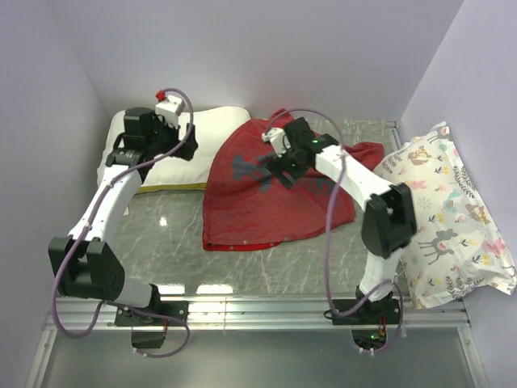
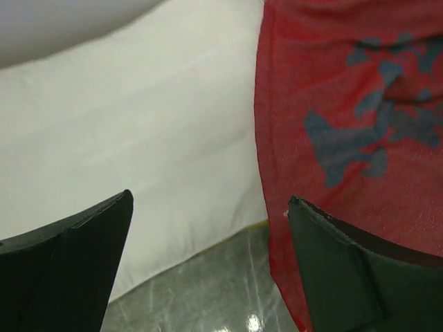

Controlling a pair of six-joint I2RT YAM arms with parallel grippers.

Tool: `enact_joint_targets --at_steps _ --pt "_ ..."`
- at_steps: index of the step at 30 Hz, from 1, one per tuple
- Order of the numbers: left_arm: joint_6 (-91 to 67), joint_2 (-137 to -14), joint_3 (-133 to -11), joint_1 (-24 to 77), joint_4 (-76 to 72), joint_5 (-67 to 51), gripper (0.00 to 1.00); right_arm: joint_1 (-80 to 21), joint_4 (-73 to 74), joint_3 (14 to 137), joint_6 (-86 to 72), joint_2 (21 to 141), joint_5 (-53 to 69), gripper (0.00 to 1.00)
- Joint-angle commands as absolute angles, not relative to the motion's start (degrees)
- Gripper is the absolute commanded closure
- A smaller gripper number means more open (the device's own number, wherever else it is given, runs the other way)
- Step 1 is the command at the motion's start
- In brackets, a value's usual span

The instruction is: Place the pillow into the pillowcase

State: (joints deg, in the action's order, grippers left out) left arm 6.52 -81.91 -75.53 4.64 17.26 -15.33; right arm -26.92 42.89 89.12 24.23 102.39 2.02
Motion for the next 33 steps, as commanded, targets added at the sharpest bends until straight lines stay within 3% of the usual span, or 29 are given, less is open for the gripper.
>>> enact_joint_targets --at_steps 1,8,13,15,16,17,18,21,24,25,26,27,28,29,30,33 --pt "9.84 -86.64 -73.21 4.40 21.00 -13.45 0.01 -26.72 37.10 95.09 26.10 109.67 0.10 0.08" --pt "11.95 -92.81 -76.73 2.55 24.26 -16.35 0.01 -26.89 28.23 103.52 25.23 123.55 -6.41 0.08" --pt "11.16 -96.32 -76.91 2.46 24.08 -13.63 0.07 -23.05 25.40 112.22 23.47 133.93 -19.48 0.34" --pt "11.34 -97.47 -76.47 2.20 23.82 -12.57 0.14 -20.23 27.94 119.24 20.58 138.68 -21.35 0.51" --pt "11.34 -98.69 -76.38 1.76 23.99 -11.96 0.16 -18.91 29.08 121.62 20.04 140.17 -22.92 0.61" --pt "11.69 -99.48 -76.38 1.50 23.99 -11.52 0.21 -16.03 31.09 126.16 18.99 142.88 -23.98 0.92" --pt "11.95 -100.45 -76.64 1.06 24.26 -11.08 0.25 -14.52 31.98 128.12 18.46 143.87 -24.60 1.00" --pt "10.64 -104.93 -80.06 -4.37 25.40 -9.66 0.42 -9.42 31.29 128.33 17.32 144.14 -27.68 1.00" --pt "9.05 -108.80 -85.15 -7.90 27.94 -11.68 0.45 -5.03 35.75 129.81 13.21 144.14 -25.16 1.00" --pt "9.40 -108.90 -85.95 -8.95 28.56 -13.78 0.41 -4.40 38.21 130.42 12.40 143.97 -21.83 1.00" --pt "10.80 -108.20 -86.04 -9.23 28.74 -18.58 0.38 -4.13 42.15 129.39 11.78 142.31 -16.49 0.79" --pt "12.03 -106.98 -85.35 -9.23 28.74 -22.63 0.34 -4.74 43.23 127.46 12.13 140.73 -13.91 0.68" --pt "12.91 -104.00 -84.38 -8.79 28.31 -26.16 0.30 -5.09 44.20 125.01 12.56 138.45 -10.23 0.52" --pt "13.44 -102.41 -82.29 -8.27 28.13 -28.71 0.23 -5.53 43.95 118.37 12.83 132.34 -6.89 0.18" --pt "14.14 -101.00 -81.40 -6.00 27.95 -31.70 0.21 -5.89 43.42 114.73 13.01 128.80 -0.24 0.03" --pt "17.13 -95.65 -77.28 2.50 28.23 -30.08 0.17 -7.47 44.46 102.96 14.14 112.39 9.36 0.01"
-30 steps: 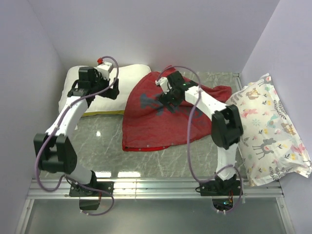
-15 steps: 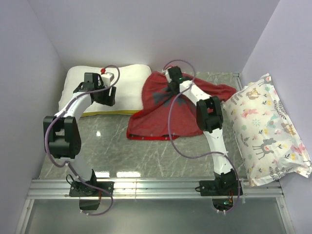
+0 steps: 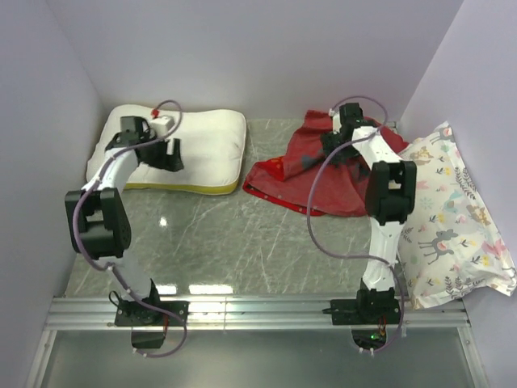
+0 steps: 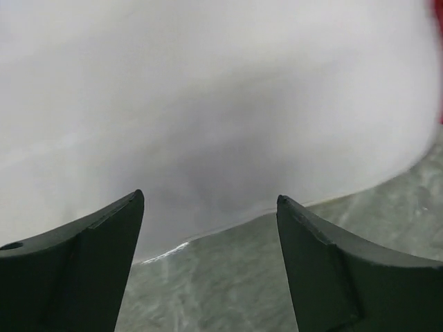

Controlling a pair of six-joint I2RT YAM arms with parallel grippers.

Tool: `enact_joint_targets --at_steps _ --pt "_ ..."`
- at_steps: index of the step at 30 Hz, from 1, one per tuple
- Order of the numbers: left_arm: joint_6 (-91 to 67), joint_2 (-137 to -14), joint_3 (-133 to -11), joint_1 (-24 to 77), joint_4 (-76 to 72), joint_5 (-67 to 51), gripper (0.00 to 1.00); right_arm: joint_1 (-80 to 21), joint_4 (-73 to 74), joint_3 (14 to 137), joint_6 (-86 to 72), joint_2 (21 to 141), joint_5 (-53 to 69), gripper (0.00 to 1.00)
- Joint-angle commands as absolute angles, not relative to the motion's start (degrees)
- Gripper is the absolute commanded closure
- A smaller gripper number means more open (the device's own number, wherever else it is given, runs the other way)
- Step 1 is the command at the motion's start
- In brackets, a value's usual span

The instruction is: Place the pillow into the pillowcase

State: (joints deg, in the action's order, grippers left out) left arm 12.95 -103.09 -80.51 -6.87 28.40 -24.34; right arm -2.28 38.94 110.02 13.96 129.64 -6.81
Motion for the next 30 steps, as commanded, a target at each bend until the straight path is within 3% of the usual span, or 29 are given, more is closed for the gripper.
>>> enact_joint_targets --at_steps 1,6,13,22,25,28,29,30 --pt "17.14 -94.58 -76.21 4.55 26.99 -29.54 0.16 -7.56 44.47 101.70 15.02 112.32 11.14 0.01" --pt "14.95 -94.13 -74.53 15.97 24.26 -30.23 0.17 -7.91 53.69 92.74 25.55 99.16 14.41 0.03" --pt "7.12 -96.24 -73.57 18.98 18.29 -35.77 0.16 -10.80 52.92 70.27 35.24 88.08 7.30 0.05" --pt "6.42 -91.77 -68.04 15.03 18.19 -34.72 0.12 -19.51 33.24 58.70 34.02 94.98 -9.57 0.02" --pt "5.98 -90.53 -66.72 13.10 18.54 -35.33 0.13 -19.25 31.73 62.47 33.13 99.65 -12.56 0.12" --pt "6.41 -89.39 -65.40 11.95 18.81 -35.33 0.14 -18.99 31.20 66.34 34.19 103.08 -14.31 0.31" --pt "6.42 -89.21 -65.22 11.78 18.55 -35.25 0.14 -18.72 31.03 67.58 35.23 104.31 -15.11 0.47" --pt "6.68 -89.12 -65.04 11.52 18.54 -35.24 0.14 -18.29 31.90 69.07 35.94 105.72 -15.12 0.57"
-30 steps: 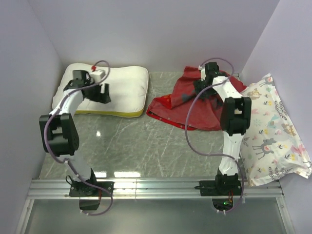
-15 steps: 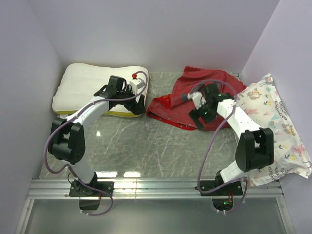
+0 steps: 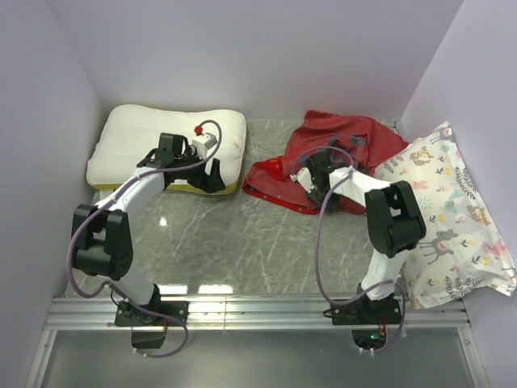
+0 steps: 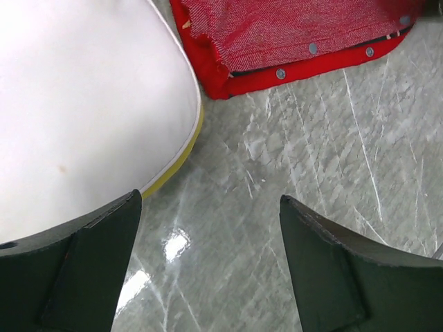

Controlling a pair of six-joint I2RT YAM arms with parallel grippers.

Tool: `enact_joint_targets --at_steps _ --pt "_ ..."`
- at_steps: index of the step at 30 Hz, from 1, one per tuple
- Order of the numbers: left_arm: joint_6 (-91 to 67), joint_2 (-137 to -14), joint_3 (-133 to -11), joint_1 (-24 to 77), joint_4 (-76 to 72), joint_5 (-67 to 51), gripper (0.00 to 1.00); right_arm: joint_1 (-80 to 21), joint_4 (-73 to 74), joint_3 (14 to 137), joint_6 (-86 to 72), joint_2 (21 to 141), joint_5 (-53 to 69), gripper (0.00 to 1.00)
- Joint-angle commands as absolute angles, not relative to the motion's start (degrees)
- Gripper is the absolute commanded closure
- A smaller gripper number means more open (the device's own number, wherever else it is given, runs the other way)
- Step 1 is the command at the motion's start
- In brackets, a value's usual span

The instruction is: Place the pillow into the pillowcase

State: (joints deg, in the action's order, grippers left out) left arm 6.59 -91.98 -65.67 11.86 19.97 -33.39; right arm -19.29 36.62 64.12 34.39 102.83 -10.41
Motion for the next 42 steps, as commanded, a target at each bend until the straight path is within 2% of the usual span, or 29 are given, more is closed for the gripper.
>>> enact_joint_targets --at_steps 1,2,4,5,6,7,8,9,12,15,19,23,26,29,32,39,42 --pt "6.77 -89.12 -65.30 11.43 18.72 -35.33 0.14 -17.85 33.04 72.74 36.47 108.26 -14.68 0.71" --pt "7.12 -89.21 -65.65 11.34 19.07 -35.59 0.15 -16.97 37.14 75.21 36.82 109.41 -12.68 1.00" --pt "8.60 -89.21 -66.44 10.81 20.47 -38.56 0.18 -15.83 44.96 85.01 37.00 111.44 -5.75 1.00" --pt "9.40 -89.03 -66.53 10.64 20.91 -39.80 0.19 -13.91 55.79 89.60 37.09 112.05 7.60 1.00" --pt "10.10 -88.60 -66.36 10.63 21.35 -40.95 0.20 -12.93 62.34 94.96 37.18 112.93 14.95 1.00" --pt "10.80 -87.64 -65.84 10.63 21.62 -41.83 0.20 -11.79 69.71 107.19 37.70 115.72 24.60 1.00" --pt "12.90 -87.28 -65.83 10.55 22.32 -45.23 0.20 -10.99 83.18 113.75 39.53 117.84 38.27 1.00" --pt "14.05 -86.67 -65.92 10.46 24.50 -46.57 0.20 -10.03 82.97 115.99 35.55 117.86 42.58 1.00" --pt "17.40 -86.92 -67.06 10.28 27.33 -52.72 0.21 -10.98 82.88 108.22 38.23 112.15 51.74 1.00" --pt "17.93 -88.15 -68.03 10.28 28.74 -54.93 0.20 -11.87 82.88 100.65 36.83 115.48 54.75 1.00" --pt "15.39 -88.68 -67.15 10.90 24.97 -50.64 0.22 -7.06 82.79 95.63 37.18 120.84 56.76 1.00" --pt "14.42 -84.56 -61.89 16.24 14.47 -43.26 0.16 -2.64 82.71 101.76 34.46 119.19 61.43 1.00" --pt "15.55 -80.95 -57.31 24.33 5.91 -34.65 0.12 -1.06 81.13 109.58 29.28 118.48 64.06 1.00" --pt "17.22 -85.50 -60.81 31.45 3.26 -27.45 0.14 -0.35 73.52 113.20 20.50 117.16 63.82 1.00" --pt "21.52 -91.66 -64.33 36.72 0.45 -23.76 0.14 -0.18 64.46 111.19 13.37 114.70 58.13 1.00" --pt "20.13 -110.01 -78.12 42.97 -5.18 -22.50 0.11 -0.26 59.95 110.04 10.38 114.53 47.22 1.00" --pt "19.16 -115.46 -81.45 45.17 -9.22 -18.12 0.10 -0.26 59.41 112.92 8.97 115.22 46.06 1.00"
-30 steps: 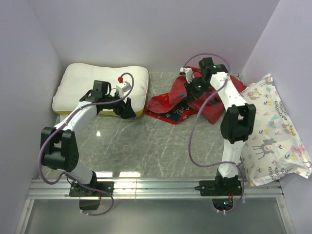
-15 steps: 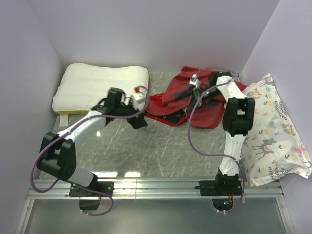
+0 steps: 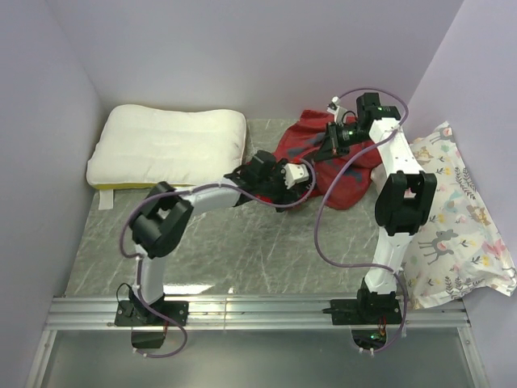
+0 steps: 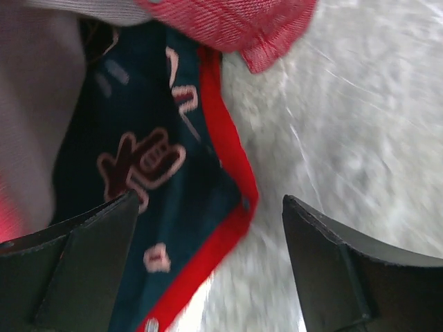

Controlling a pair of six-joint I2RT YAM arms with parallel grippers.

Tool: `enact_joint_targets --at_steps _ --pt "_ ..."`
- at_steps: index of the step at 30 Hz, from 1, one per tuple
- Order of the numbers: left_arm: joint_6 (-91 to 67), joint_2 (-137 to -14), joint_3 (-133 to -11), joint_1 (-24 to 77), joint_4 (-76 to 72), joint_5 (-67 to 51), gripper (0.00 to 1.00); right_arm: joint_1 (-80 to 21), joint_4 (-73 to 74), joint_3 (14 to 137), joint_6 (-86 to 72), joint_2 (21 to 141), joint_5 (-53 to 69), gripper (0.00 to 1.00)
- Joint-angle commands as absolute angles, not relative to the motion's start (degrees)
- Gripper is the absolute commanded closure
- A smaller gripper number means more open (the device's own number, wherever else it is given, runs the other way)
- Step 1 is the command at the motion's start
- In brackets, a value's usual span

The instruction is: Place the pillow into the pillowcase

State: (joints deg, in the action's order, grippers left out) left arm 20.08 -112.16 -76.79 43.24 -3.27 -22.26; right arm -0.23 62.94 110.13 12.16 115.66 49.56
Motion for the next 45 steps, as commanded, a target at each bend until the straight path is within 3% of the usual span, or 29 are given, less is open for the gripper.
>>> enact_joint_targets --at_steps 1,5,8,9,10,12,15,19,20,21,22,24,25,26,29,34,41,45 --pt "18.20 -116.97 -82.78 45.44 -9.23 -17.41 0.09 -0.26 60.11 113.98 8.96 115.66 46.05 1.00" --pt "17.66 -123.03 -87.01 46.49 -9.93 -15.47 0.12 1.22 62.05 116.10 8.53 116.54 44.74 1.00" --pt "17.32 -124.36 -88.15 46.85 -9.67 -19.76 0.19 1.32 61.96 115.75 8.53 116.28 43.33 1.00" --pt "17.23 -125.32 -89.46 47.02 -7.06 -21.34 0.26 1.32 61.96 115.58 8.53 116.11 42.98 1.00" --pt "17.14 -125.59 -89.99 47.20 -5.73 -24.23 0.45 1.41 62.14 115.49 8.70 116.02 42.46 1.00" --pt "18.89 -124.90 -89.83 47.90 -0.12 -27.06 0.73 1.67 61.70 115.49 8.61 115.58 40.35 1.00" --pt "27.55 -118.25 -84.49 48.60 6.83 -34.08 0.99 1.93 61.35 115.66 8.88 115.23 36.41 1.00" --pt "37.25 -108.74 -79.02 48.78 23.76 -42.53 0.99 1.85 61.00 114.35 11.24 115.14 32.17 1.00" --pt "39.01 -107.85 -79.19 48.78 27.99 -43.67 0.97 1.93 60.91 113.82 11.60 115.14 31.47 1.00" --pt "40.50 -106.45 -80.49 48.78 31.26 -44.46 0.86 1.93 61.08 112.34 12.04 114.96 31.03 1.00" --pt "40.26 -105.83 -81.20 48.69 35.38 -44.12 0.53 1.76 62.13 111.45 13.43 114.96 31.29 1.00" --pt "37.98 -101.98 -81.56 47.47 36.38 -43.77 0.35 1.67 63.19 107.26 15.02 114.26 32.69 1.00" --pt "34.92 -100.21 -81.39 46.76 36.21 -43.60 0.10 1.15 64.32 105.31 16.94 113.82 34.09 1.00" --pt "33.24 -98.19 -81.13 44.50 35.34 -43.51 0.01 0.71 64.68 103.29 17.92 113.30 34.36 1.00" --pt "25.24 -92.38 -82.43 35.12 34.19 -41.66 0.01 -2.17 64.34 94.50 21.17 110.14 34.28 1.00" --pt "33.47 -95.53 -92.97 17.69 42.53 -28.86 0.01 -7.55 59.17 82.89 23.03 107.23 29.72 1.00" --pt "48.33 -119.92 -117.37 0.20 47.19 -25.66 0.01 -13.53 55.10 82.78 21.53 111.52 24.61 1.00" --pt "56.04 -128.22 -122.17 -3.69 47.20 -23.39 0.01 -13.71 55.81 85.25 20.48 112.67 25.40 1.00"
